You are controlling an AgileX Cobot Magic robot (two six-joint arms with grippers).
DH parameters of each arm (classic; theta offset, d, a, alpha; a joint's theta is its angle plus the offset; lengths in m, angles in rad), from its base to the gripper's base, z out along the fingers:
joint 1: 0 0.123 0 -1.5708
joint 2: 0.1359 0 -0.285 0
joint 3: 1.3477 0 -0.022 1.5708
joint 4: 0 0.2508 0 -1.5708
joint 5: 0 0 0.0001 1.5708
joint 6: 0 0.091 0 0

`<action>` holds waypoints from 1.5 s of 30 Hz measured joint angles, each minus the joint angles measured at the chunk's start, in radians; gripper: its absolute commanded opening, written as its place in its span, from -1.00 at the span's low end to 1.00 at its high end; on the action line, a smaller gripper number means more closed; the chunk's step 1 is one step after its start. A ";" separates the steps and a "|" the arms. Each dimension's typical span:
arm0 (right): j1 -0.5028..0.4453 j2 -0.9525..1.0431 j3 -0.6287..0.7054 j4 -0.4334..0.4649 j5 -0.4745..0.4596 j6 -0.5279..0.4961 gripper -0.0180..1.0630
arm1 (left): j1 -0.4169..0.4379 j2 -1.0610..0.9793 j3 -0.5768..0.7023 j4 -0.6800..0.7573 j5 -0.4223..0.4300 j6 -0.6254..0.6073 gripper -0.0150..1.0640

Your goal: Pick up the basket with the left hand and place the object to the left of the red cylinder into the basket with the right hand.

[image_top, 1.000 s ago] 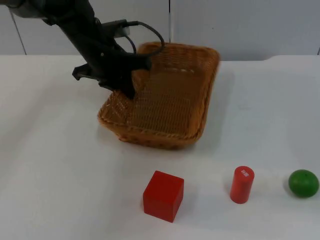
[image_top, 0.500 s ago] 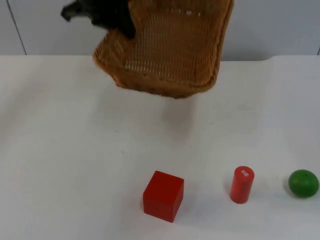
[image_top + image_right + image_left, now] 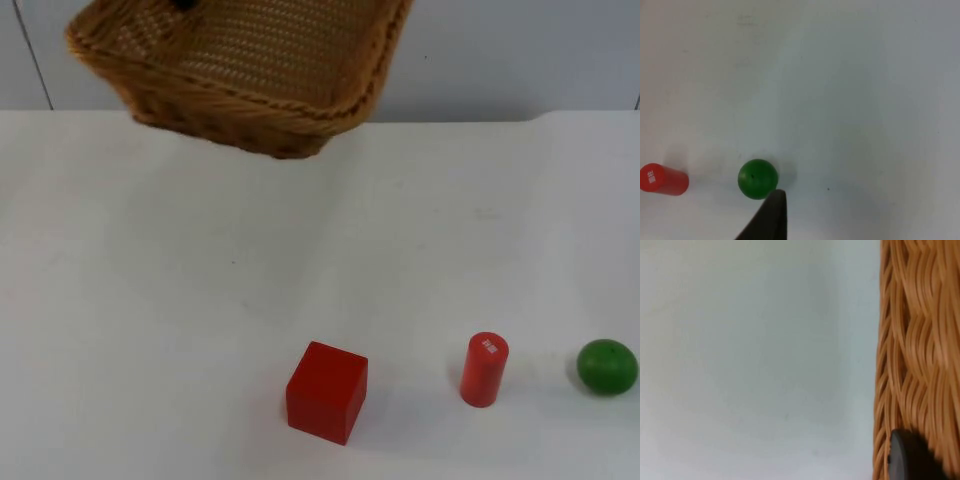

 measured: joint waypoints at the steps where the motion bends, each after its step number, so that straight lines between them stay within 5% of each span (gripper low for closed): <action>1: 0.000 0.000 0.000 0.000 0.002 0.000 0.98 | 0.019 -0.036 0.054 -0.011 -0.018 0.013 -0.98; 14: 0.000 0.000 0.000 0.023 0.012 0.000 0.98 | 0.322 -0.482 0.921 -0.261 -0.201 0.309 -0.98; 19: 0.000 0.000 0.000 0.025 0.023 0.001 0.98 | 0.392 -0.630 1.083 -0.257 -0.259 0.321 -0.98; 30: 0.061 0.000 0.000 0.101 0.027 -0.105 0.98 | 0.398 -0.796 1.152 -0.208 -0.251 0.306 -0.98; 45: 0.549 0.249 -0.119 0.121 0.025 -0.170 0.98 | 0.398 -0.798 1.152 -0.203 -0.251 0.306 -0.98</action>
